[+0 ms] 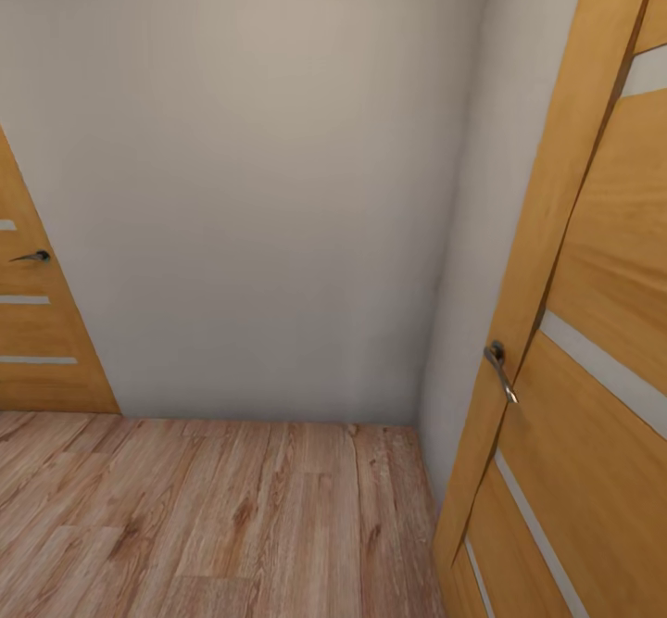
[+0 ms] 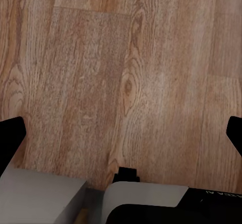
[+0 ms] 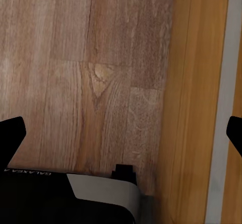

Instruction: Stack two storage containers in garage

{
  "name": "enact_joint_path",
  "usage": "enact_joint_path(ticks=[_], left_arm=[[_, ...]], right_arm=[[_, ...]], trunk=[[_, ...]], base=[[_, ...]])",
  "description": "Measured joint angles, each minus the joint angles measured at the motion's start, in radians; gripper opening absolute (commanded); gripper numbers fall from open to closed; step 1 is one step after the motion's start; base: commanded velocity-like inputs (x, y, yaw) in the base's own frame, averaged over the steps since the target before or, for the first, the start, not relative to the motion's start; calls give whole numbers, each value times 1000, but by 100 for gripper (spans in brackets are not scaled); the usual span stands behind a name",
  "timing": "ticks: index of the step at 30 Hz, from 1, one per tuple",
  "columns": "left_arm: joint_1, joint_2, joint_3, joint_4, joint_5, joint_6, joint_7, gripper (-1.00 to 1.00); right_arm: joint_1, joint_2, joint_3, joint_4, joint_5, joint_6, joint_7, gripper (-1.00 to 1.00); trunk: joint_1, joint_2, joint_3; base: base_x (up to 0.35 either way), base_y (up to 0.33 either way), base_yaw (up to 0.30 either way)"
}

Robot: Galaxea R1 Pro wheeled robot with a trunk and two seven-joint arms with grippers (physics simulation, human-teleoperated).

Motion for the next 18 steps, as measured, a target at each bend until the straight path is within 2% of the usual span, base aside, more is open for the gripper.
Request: enact_joint_path(ticks=[18], left_arm=[[0,-1,-1,0,0,0,0,100]], right_arm=[[0,0,0,0,0,0,0,100]], trunk=[[0,0,0]], base=[[1,0,0]])
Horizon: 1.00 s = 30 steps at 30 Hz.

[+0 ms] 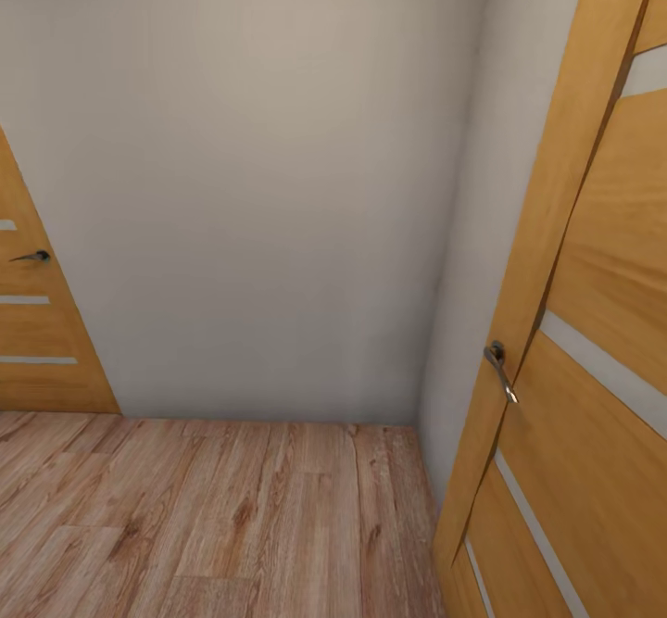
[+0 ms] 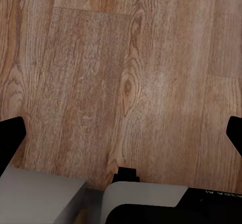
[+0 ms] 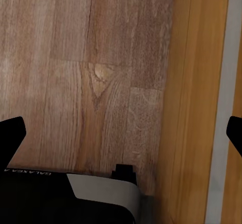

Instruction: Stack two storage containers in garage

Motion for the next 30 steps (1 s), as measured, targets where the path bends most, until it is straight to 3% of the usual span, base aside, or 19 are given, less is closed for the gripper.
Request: enact_joint_path(ticks=[11,21,30], left_arm=[[0,1,1,0,0,0,0,100],[0,1,1,0,0,0,0,100],[0,0,0,0,0,0,0,100]], right_arm=[[0,0,0,0,0,0,0,100],[0,0,0,0,0,0,-1,100],[0,0,-1,0,0,0,0,100]], trunk=[[0,0,0],[0,0,0],[0,0,0]], base=[[10,0,0],[240,0,0],[20,0,0]])
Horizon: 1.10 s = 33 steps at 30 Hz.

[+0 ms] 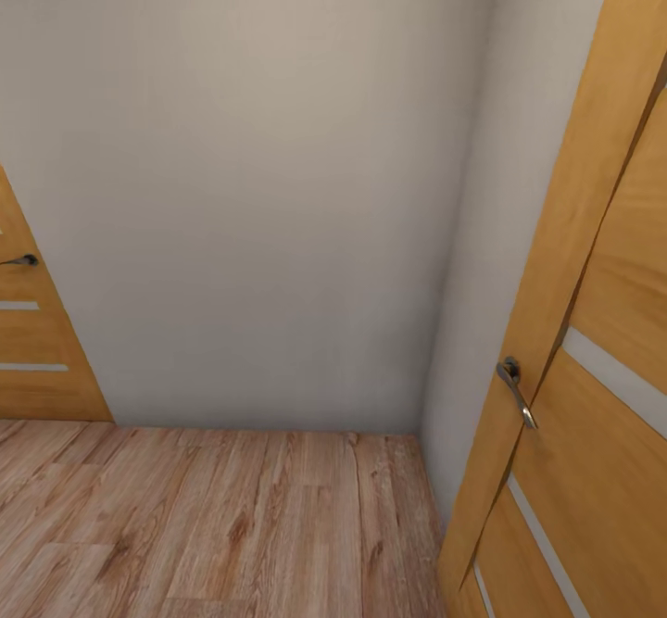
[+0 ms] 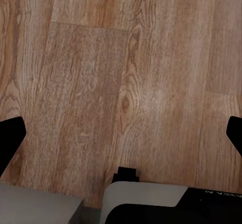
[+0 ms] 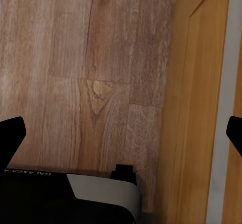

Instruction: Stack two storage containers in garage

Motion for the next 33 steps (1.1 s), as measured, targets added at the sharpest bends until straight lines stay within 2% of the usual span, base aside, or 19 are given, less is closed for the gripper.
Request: enact_joint_path(ticks=[11,28,33], left_arm=[[0,0,1,0,0,0,0,100],[0,0,0,0,0,0,0,100],[0,-1,0,0,0,0,0,100]], right_arm=[[0,0,0,0,0,0,0,100],[1,0,1,0,0,0,0,100],[0,0,1,0,0,0,0,100]], trunk=[[0,0,0],[-1,0,0],[0,0,0]], base=[[5,0,0],[301,0,0],[74,0,0]])
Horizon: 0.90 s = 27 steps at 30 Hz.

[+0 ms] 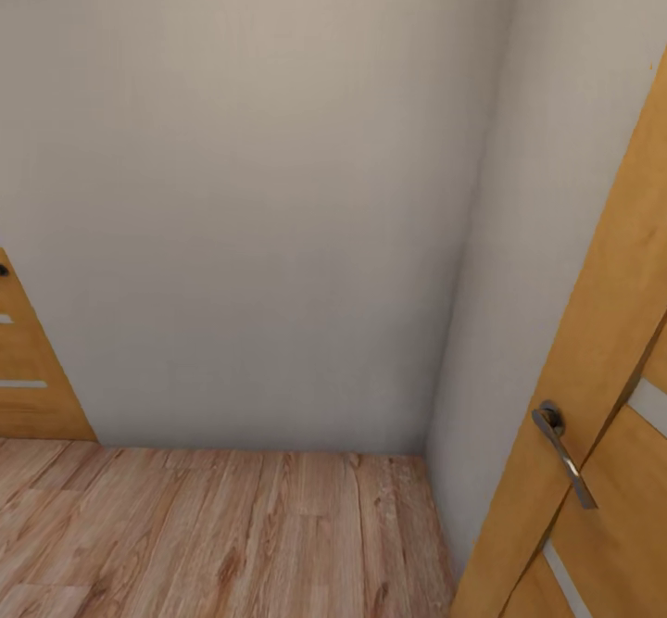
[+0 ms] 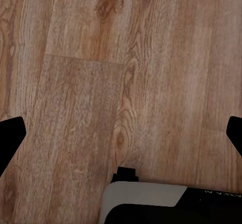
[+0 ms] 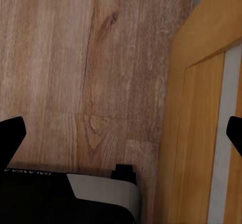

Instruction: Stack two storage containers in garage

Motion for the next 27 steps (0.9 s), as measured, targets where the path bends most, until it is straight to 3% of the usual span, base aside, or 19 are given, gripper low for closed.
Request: enact_joint_path(ticks=[5,21,27], left_arm=[[0,-1,0,0,0,0,0,100],[0,0,0,0,0,0,0,100],[0,0,0,0,0,-1,0,100]], right_arm=[[0,0,0,0,0,0,0,100],[0,0,0,0,1,0,0,100],[-1,0,0,0,1,0,0,100]], trunk=[[0,0,0],[0,0,0],[0,0,0]], base=[[89,0,0],[299,0,2],[48,0,211]])
